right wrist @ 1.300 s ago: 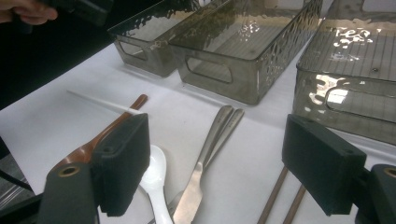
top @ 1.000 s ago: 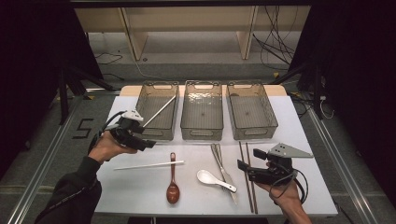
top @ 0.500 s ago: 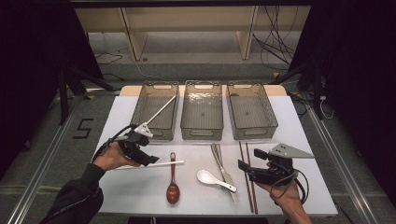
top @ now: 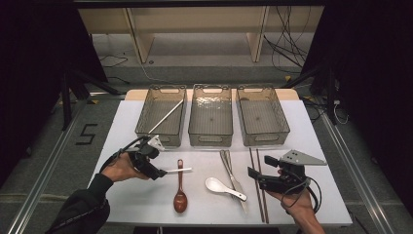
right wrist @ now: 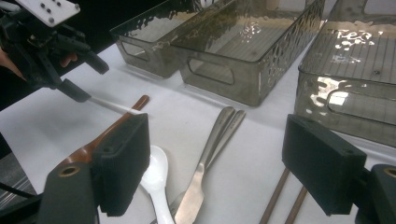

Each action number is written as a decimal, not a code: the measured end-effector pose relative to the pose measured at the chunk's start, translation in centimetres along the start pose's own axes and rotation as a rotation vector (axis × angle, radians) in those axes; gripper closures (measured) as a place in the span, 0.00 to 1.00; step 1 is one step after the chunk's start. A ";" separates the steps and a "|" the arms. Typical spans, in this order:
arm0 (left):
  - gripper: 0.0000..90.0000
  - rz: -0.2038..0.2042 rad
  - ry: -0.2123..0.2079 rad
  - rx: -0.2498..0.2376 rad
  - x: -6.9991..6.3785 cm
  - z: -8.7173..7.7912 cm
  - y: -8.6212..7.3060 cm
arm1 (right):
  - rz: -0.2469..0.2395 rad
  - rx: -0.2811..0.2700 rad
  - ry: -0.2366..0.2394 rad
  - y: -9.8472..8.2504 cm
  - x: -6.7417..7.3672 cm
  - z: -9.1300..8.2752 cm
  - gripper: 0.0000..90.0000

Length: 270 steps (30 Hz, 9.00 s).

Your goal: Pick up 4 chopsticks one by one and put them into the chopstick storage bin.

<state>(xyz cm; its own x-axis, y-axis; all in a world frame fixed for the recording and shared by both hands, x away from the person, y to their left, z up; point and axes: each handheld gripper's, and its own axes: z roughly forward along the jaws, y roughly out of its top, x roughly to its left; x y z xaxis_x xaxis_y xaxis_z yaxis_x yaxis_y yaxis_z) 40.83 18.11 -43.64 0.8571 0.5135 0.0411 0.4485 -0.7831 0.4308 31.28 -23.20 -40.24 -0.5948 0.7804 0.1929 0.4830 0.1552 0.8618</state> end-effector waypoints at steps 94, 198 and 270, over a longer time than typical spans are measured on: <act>0.94 -0.100 0.012 -0.243 3.0 -3.8 1.6 | 0.011 0.004 -0.006 0.0 -0.2 0.1 0.28; 0.92 -0.329 0.294 -0.408 13.7 0.2 6.0 | 0.019 0.000 0.009 0.0 -0.2 0.1 0.28; 0.19 -0.368 0.068 -0.601 -1.7 -5.1 -1.7 | 0.006 0.472 -0.193 -0.4 -3.6 2.5 0.44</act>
<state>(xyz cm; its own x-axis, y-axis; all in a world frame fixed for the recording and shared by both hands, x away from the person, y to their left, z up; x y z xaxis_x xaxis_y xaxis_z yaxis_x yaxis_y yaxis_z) 37.29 20.34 -39.89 0.6506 0.7435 -0.1550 0.4718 -0.2357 0.8496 34.83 -24.61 -42.48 -0.4833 0.8728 0.0682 0.7501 0.3726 0.5463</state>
